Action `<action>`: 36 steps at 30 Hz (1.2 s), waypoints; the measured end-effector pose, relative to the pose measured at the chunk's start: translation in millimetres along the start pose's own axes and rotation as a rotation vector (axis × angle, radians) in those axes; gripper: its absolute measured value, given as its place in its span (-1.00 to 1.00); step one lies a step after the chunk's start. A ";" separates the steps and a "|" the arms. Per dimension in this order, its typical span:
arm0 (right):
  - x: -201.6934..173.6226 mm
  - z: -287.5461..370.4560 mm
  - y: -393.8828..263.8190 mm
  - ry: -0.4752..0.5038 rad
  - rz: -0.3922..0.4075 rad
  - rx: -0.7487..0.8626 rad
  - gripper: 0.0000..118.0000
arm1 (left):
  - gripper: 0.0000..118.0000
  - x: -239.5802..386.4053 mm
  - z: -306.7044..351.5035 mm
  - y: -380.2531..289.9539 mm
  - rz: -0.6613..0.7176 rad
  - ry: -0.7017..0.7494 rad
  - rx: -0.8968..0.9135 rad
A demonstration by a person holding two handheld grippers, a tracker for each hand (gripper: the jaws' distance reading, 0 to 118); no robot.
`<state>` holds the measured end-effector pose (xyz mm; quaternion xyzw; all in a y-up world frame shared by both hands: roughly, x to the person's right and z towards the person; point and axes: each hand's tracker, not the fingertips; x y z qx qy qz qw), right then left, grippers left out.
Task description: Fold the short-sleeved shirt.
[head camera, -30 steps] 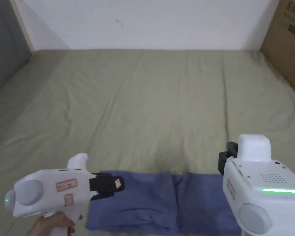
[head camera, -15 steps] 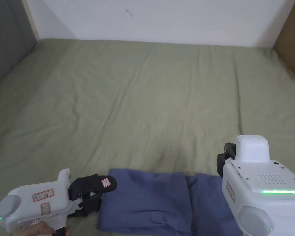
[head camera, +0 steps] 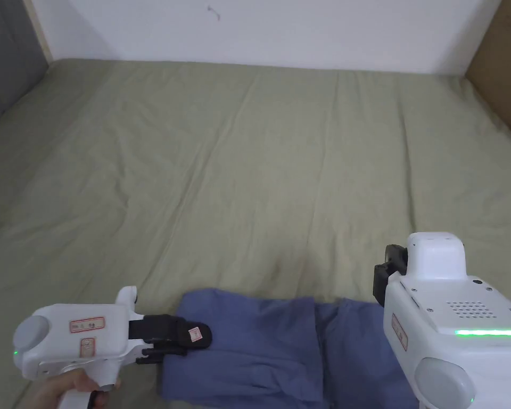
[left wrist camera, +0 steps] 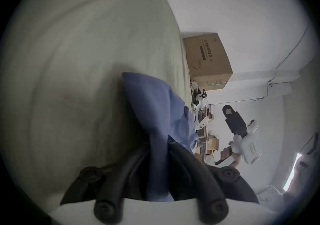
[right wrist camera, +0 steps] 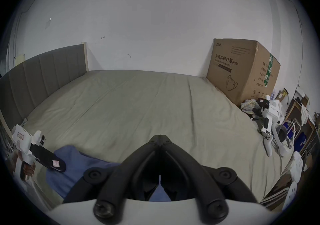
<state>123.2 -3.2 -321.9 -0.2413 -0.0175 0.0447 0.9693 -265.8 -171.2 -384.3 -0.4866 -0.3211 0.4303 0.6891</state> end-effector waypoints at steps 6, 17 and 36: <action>2.3 5.4 5.0 -0.028 -0.033 0.077 -0.99 | -0.87 17.4 36.1 14.0 -0.072 0.068 -0.025; -6.6 24.6 15.2 -0.040 -0.036 0.217 -0.99 | -0.87 30.8 130.0 5.4 -0.068 0.252 0.057; 47.2 44.3 12.5 -0.065 -0.134 0.258 -0.99 | -0.87 212.4 11.2 -7.9 -0.358 0.437 0.012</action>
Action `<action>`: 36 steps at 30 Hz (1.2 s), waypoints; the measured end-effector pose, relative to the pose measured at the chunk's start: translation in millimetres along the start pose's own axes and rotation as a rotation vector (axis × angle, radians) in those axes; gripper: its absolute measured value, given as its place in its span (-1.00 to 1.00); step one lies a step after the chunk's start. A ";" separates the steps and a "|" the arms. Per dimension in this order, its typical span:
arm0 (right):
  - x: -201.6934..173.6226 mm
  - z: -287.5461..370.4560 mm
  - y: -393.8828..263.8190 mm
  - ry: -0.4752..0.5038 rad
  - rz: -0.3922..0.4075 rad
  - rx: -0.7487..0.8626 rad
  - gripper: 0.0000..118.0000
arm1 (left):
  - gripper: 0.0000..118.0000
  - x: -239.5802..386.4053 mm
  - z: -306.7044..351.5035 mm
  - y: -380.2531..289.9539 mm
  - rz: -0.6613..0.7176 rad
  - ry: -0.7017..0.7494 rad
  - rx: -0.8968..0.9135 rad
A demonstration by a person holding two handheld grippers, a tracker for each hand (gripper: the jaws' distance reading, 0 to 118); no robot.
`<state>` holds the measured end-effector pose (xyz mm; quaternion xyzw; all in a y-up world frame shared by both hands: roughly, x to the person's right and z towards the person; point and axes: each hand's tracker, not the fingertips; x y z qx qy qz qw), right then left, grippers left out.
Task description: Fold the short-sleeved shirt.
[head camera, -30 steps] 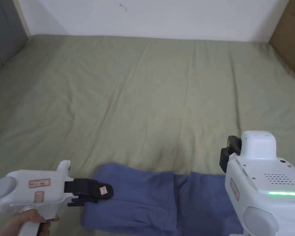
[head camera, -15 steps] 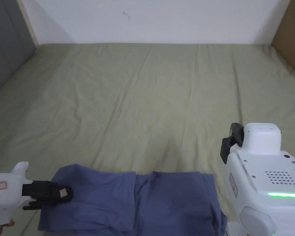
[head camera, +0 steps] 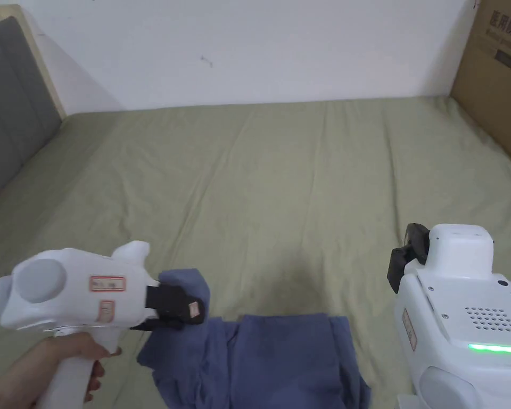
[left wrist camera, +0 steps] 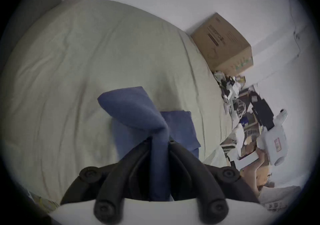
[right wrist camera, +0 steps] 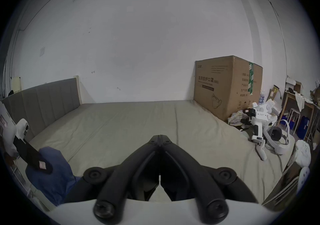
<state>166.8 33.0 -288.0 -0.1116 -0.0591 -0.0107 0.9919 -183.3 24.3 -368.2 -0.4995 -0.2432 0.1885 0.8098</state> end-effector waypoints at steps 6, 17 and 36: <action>22.0 -0.6 -3.2 -0.026 -0.034 -0.013 -0.99 | -0.87 54.3 -71.4 2.3 -0.111 0.034 -0.055; 46.9 -6.9 -18.1 -0.056 -0.055 -0.076 -0.99 | 0.83 131.3 -167.3 -23.7 -0.275 -0.079 -0.211; 42.5 -14.3 -28.5 -0.035 -0.043 -0.122 -0.99 | -0.98 58.8 -134.9 -60.4 -0.048 0.062 -0.095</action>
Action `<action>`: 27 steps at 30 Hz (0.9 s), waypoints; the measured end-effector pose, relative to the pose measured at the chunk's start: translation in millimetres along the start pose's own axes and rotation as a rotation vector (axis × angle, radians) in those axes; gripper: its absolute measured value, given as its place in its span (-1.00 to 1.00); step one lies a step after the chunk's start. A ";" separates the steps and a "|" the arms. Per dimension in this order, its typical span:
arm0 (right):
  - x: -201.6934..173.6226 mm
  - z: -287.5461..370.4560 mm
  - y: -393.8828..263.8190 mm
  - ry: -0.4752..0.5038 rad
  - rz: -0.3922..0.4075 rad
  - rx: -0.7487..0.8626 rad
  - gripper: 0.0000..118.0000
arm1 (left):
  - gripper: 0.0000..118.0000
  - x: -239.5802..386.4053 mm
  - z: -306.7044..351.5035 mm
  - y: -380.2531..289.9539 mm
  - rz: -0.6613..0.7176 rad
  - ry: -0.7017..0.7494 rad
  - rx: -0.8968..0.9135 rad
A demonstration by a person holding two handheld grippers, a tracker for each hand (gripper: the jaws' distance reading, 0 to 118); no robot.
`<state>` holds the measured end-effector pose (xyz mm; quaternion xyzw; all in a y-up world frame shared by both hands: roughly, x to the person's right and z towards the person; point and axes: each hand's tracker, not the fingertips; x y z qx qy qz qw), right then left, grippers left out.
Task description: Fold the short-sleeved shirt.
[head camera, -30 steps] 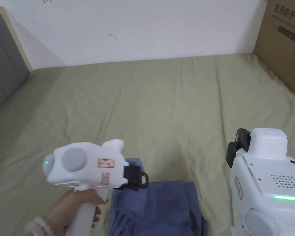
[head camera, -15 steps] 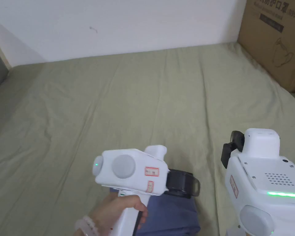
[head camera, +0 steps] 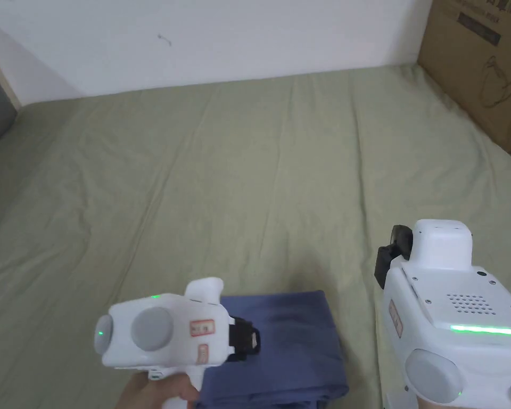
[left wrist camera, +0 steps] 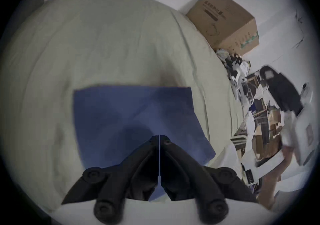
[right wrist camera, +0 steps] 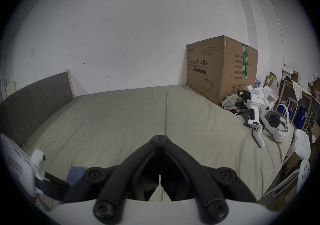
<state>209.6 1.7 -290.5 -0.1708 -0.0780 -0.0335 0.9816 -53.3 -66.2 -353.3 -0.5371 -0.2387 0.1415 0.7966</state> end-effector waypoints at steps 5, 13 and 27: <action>1.1 1.5 -2.0 0.003 0.014 -0.010 -0.99 | -0.99 38.3 -42.0 -11.5 -0.071 -0.033 -0.063; 12.0 2.0 -3.7 -0.012 0.010 -0.020 -0.99 | -1.00 89.9 -71.3 -14.3 -0.193 -0.053 -0.091; 6.6 4.5 23.0 0.083 0.049 -0.080 -0.99 | -1.00 40.4 4.1 -11.0 -0.039 -0.182 0.082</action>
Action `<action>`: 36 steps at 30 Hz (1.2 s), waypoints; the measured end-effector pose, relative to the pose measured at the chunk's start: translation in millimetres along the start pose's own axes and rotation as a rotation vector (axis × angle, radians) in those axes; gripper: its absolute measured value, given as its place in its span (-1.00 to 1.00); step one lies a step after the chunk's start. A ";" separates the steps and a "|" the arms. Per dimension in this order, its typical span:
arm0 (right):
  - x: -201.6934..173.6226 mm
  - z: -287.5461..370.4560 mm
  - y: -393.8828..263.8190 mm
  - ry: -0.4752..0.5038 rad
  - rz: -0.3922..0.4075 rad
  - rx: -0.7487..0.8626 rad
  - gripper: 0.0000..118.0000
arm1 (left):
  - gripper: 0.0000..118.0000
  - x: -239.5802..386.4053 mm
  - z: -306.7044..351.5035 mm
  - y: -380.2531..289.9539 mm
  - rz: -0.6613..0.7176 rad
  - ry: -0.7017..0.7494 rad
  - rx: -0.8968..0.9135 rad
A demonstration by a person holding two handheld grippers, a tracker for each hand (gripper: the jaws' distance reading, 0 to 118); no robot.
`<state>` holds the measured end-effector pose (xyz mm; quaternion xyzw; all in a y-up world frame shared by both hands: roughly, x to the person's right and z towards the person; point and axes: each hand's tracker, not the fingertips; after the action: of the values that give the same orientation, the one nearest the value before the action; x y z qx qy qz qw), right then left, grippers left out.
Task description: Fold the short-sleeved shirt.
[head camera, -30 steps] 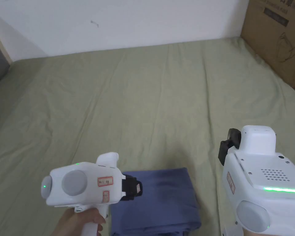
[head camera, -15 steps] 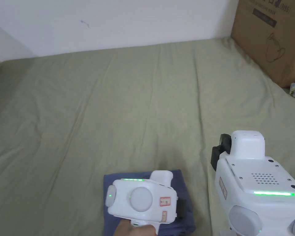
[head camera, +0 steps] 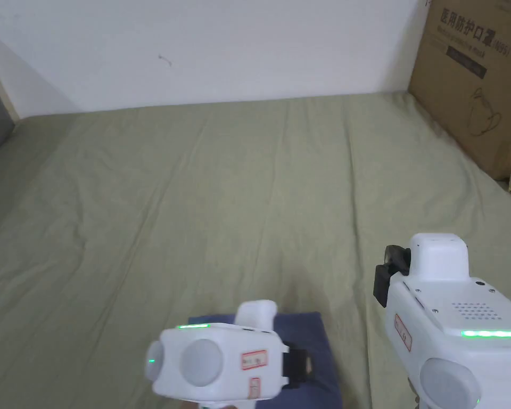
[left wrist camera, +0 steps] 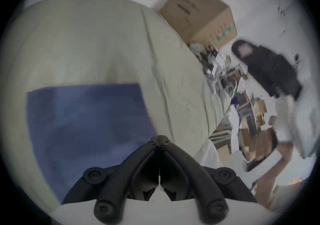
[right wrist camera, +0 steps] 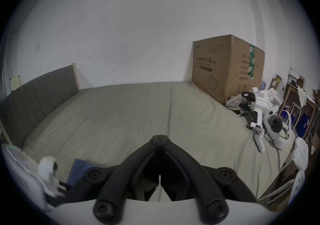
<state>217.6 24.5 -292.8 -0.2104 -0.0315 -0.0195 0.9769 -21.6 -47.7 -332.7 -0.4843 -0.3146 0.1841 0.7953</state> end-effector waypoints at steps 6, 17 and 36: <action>-37.6 -30.4 13.5 0.206 0.053 -0.238 -0.99 | -1.00 -64.1 84.5 -6.5 0.083 0.091 0.127; -85.6 -109.4 -68.7 0.316 -0.025 -0.739 -0.99 | -1.00 -144.6 127.8 -53.0 0.262 0.128 0.170; -81.9 -112.8 -71.3 0.330 -0.047 -0.729 -0.99 | 0.98 -169.3 21.6 -8.6 0.437 -0.214 0.094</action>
<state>138.3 -84.9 -371.9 -0.5367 0.1299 -0.0851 0.8294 -160.7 -138.7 -372.4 -0.4812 -0.2758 0.4162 0.7205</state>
